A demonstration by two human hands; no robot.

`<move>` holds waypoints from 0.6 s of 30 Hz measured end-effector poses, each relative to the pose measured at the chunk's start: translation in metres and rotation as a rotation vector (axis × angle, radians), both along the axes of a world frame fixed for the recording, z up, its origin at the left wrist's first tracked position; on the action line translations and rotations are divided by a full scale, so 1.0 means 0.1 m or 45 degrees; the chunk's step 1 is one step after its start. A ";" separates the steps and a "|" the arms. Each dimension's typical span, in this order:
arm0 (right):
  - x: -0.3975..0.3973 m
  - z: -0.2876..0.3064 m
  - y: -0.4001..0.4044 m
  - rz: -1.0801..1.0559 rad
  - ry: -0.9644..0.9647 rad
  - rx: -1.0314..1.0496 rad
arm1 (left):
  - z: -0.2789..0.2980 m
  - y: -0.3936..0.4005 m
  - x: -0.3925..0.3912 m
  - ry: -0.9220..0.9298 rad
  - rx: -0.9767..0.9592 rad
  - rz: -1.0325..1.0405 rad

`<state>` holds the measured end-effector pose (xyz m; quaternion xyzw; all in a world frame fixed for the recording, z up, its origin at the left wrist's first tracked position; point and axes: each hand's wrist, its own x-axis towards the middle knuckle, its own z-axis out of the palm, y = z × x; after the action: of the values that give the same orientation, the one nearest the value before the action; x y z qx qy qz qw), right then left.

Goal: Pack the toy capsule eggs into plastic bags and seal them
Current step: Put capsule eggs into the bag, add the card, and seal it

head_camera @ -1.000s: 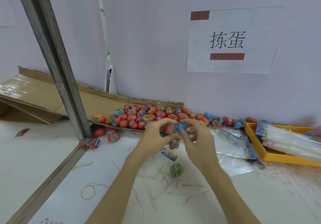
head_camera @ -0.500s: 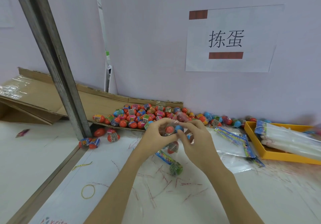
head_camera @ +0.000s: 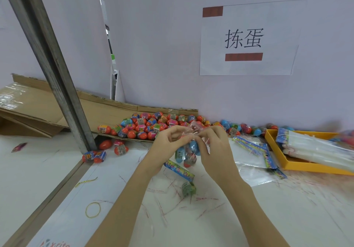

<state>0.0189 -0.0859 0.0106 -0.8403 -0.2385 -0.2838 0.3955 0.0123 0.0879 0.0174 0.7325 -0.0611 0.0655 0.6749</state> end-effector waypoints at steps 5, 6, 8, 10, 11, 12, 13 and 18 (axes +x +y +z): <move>-0.04 0.05 0.06 -0.070 0.098 0.311 | 0.01 -0.05 0.02 0.040 -0.260 0.055; -0.04 0.06 0.05 -0.027 0.231 0.452 | 0.02 -0.06 0.02 0.050 -0.356 0.058; -0.03 0.09 0.02 0.090 0.544 0.688 | 0.03 -0.07 0.02 0.061 -0.512 0.044; 0.00 0.07 -0.01 0.201 0.712 0.785 | 0.03 -0.08 0.01 0.071 -0.526 0.044; 0.01 0.05 -0.01 0.212 0.728 0.819 | 0.03 -0.10 0.01 0.076 -0.474 0.060; 0.02 0.04 -0.01 0.196 0.715 0.855 | 0.03 -0.11 0.01 0.085 -0.409 0.080; 0.03 0.03 -0.02 0.161 0.688 0.885 | 0.02 -0.11 0.01 0.094 -0.360 0.099; 0.05 -0.01 -0.03 0.019 0.613 0.904 | -0.02 -0.04 0.02 0.013 -0.188 0.301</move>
<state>0.0240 -0.0888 0.0100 -0.6927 -0.0329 -0.1411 0.7066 0.0148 0.0842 0.0151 0.6834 0.0342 0.1452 0.7147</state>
